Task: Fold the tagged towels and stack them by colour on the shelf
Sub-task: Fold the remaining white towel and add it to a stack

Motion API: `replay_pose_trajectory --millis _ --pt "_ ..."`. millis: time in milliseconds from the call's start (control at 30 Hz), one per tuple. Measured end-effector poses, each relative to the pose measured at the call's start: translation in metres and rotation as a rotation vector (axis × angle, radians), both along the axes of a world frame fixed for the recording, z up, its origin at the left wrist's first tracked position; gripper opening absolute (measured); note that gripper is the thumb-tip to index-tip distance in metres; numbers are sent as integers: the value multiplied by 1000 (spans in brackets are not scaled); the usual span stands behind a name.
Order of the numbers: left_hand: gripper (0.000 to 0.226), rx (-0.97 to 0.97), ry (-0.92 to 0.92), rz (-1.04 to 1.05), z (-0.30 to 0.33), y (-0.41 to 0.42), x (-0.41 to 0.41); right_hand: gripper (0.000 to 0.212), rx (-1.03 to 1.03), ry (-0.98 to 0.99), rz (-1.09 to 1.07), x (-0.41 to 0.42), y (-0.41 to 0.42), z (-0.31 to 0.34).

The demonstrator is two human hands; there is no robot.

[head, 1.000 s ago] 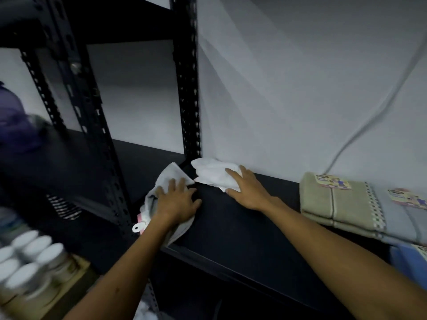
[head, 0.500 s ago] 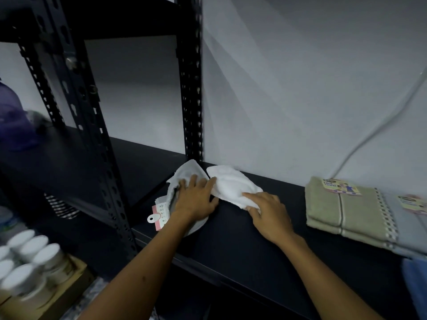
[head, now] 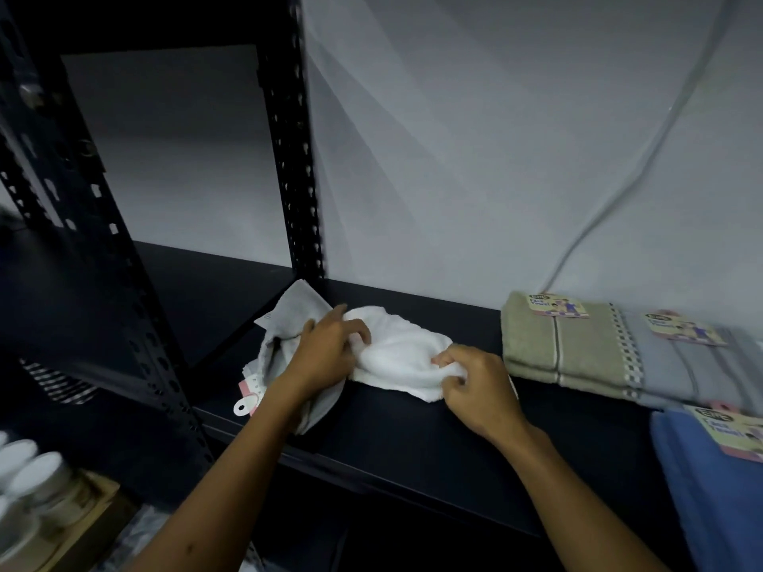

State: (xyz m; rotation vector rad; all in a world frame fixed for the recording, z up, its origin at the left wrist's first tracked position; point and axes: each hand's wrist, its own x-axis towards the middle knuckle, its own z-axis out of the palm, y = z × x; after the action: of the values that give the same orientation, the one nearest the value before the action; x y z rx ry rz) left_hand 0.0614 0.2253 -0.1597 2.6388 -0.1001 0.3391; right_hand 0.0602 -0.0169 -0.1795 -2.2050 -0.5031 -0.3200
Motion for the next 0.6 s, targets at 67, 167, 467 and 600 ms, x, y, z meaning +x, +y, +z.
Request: replay_pose_trajectory --millis 67,167,467,600 --pt "55 -1 63 -17 4 3 -1 25 140 57 -26 -3 -4 8" --pt "46 -181 25 -64 9 5 0 17 240 98 -58 -5 -10 21" --pt "9 -774 -48 -140 69 -17 -14 47 138 214 221 -10 -21 78" --pt "11 -903 -28 -183 95 -41 -18 55 130 108 265 -9 -7 101"
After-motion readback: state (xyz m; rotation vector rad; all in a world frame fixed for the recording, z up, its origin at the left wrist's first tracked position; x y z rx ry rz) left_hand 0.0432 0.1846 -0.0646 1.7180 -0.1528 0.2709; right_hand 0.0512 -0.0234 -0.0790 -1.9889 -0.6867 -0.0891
